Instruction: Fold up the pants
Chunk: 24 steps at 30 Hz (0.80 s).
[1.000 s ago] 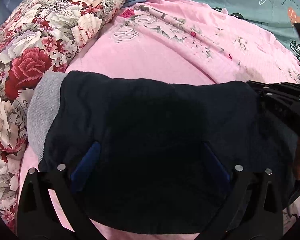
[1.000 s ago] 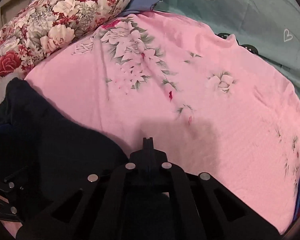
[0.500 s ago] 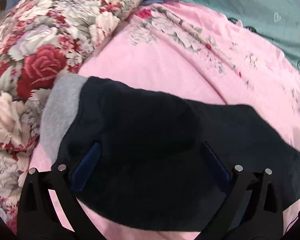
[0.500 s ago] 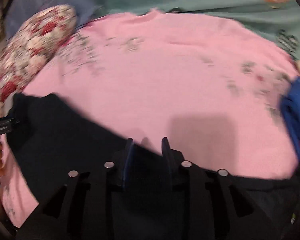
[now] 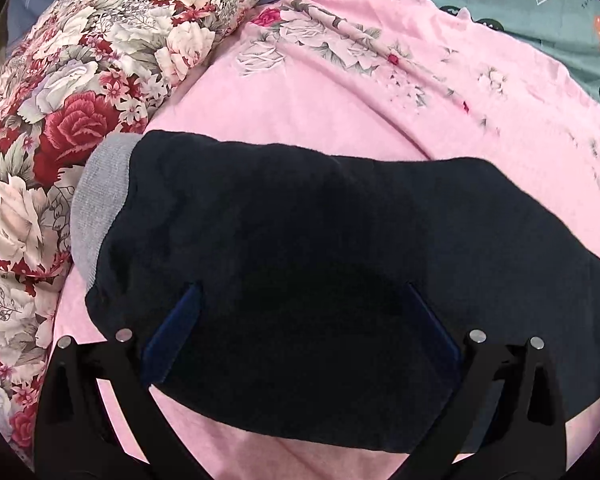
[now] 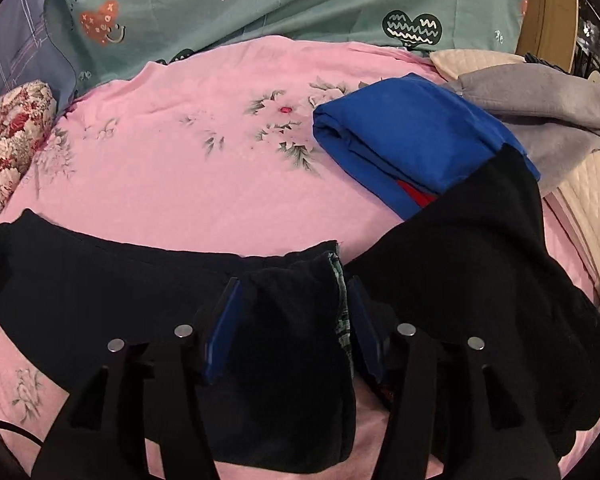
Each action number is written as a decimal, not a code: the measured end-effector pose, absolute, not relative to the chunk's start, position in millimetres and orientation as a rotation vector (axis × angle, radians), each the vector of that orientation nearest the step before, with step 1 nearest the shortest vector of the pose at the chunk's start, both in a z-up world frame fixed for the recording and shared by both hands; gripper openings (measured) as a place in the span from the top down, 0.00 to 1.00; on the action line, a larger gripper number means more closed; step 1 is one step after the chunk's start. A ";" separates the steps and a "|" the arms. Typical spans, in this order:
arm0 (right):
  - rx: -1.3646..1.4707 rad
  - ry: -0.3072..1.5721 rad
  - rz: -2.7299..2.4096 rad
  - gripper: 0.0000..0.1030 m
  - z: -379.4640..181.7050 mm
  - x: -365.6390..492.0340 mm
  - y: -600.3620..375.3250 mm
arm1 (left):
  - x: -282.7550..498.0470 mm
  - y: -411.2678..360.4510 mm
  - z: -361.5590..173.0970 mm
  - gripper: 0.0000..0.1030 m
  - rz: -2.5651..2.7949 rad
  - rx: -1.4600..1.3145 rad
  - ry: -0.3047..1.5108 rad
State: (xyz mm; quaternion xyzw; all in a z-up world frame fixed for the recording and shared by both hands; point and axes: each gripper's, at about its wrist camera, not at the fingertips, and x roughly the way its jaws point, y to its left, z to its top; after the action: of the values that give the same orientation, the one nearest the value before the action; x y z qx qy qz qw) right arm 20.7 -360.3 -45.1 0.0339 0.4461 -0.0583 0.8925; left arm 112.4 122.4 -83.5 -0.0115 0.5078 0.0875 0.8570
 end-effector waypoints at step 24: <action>0.318 0.876 -0.175 0.51 -26.5 -18.0 -412.6 | 114.3 145.5 -72.5 0.02 0.264 -0.087 1.037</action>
State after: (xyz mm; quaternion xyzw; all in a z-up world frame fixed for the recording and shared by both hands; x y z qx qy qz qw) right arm -18.0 -412.6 -26.5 0.1530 0.4216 -0.0843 0.8898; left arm 114.3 145.5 -72.5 -0.0414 0.4940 0.1256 0.8593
